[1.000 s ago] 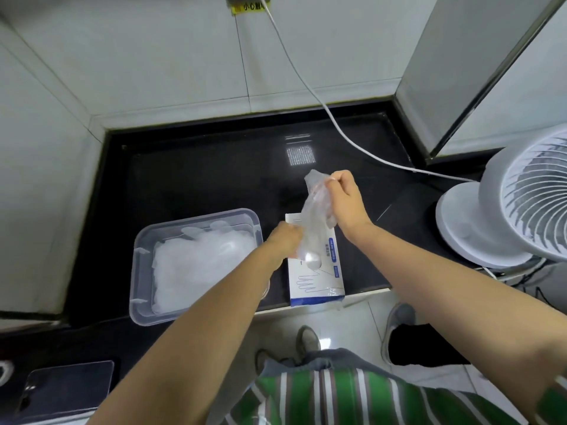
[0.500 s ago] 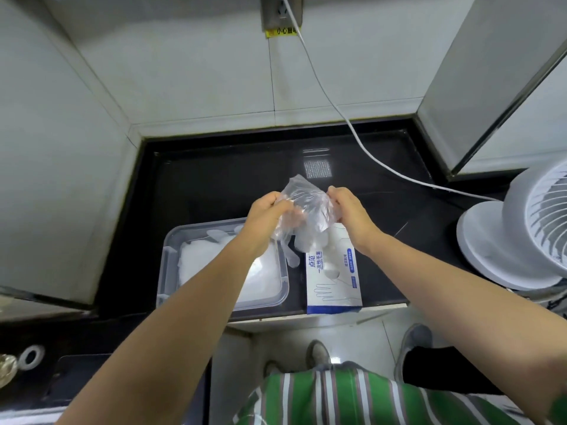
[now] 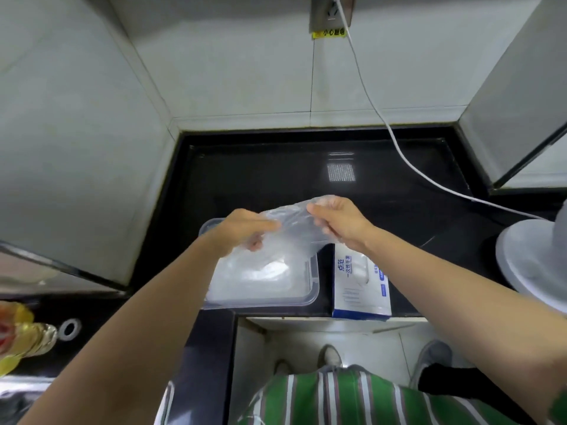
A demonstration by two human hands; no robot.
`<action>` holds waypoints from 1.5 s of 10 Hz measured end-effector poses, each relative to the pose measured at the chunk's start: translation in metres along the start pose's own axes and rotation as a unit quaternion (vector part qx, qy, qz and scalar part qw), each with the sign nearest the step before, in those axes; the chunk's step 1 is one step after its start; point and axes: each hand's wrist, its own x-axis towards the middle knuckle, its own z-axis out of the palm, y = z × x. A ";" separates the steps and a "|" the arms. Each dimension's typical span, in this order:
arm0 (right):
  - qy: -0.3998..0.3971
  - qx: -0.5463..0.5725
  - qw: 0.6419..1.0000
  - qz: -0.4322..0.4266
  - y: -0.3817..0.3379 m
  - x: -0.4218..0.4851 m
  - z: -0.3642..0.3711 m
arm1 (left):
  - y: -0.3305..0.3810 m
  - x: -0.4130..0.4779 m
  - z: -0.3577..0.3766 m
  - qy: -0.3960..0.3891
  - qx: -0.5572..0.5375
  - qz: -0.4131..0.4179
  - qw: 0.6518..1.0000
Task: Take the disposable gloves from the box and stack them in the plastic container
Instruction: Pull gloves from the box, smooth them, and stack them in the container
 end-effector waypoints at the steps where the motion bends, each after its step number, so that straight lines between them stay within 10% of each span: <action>1: 0.050 -0.048 0.997 -0.033 0.010 0.004 0.025 | -0.025 0.003 -0.021 0.063 -0.094 -0.074 0.991; 2: 0.090 -0.126 0.986 -0.062 0.021 0.007 0.050 | -0.031 0.003 -0.023 0.109 -0.307 -0.063 0.943; 3: 0.095 -0.120 0.986 -0.068 0.028 0.007 0.071 | -0.033 0.005 -0.007 0.191 -0.295 -0.027 0.936; 5: 0.112 -0.052 0.987 -0.101 0.024 0.001 0.077 | -0.050 0.002 0.008 0.332 0.027 0.064 0.941; 7: 0.257 -0.045 0.942 -0.214 0.014 0.007 0.066 | -0.063 0.001 0.014 0.246 0.135 -0.007 0.960; 8: 0.177 -0.104 0.940 -0.271 0.008 0.004 0.076 | -0.076 0.007 0.022 0.231 0.301 -0.038 0.925; 9: -0.012 -0.229 0.962 -0.150 0.023 0.007 0.094 | -0.064 0.005 0.025 0.285 0.130 -0.003 0.949; 10: -0.103 -0.347 0.931 0.045 0.050 0.016 0.105 | -0.072 0.010 0.025 0.250 0.202 0.031 0.946; 12: -0.149 -0.431 0.880 0.131 0.072 0.027 0.105 | -0.082 0.005 0.023 0.192 0.279 -0.076 0.938; 14: -0.181 -0.499 0.834 0.150 0.088 0.037 0.112 | -0.050 -0.003 0.041 0.292 0.370 0.276 0.838; 15: -0.181 -0.491 0.837 0.157 0.093 0.038 0.110 | -0.040 0.007 0.058 0.121 0.281 0.103 0.946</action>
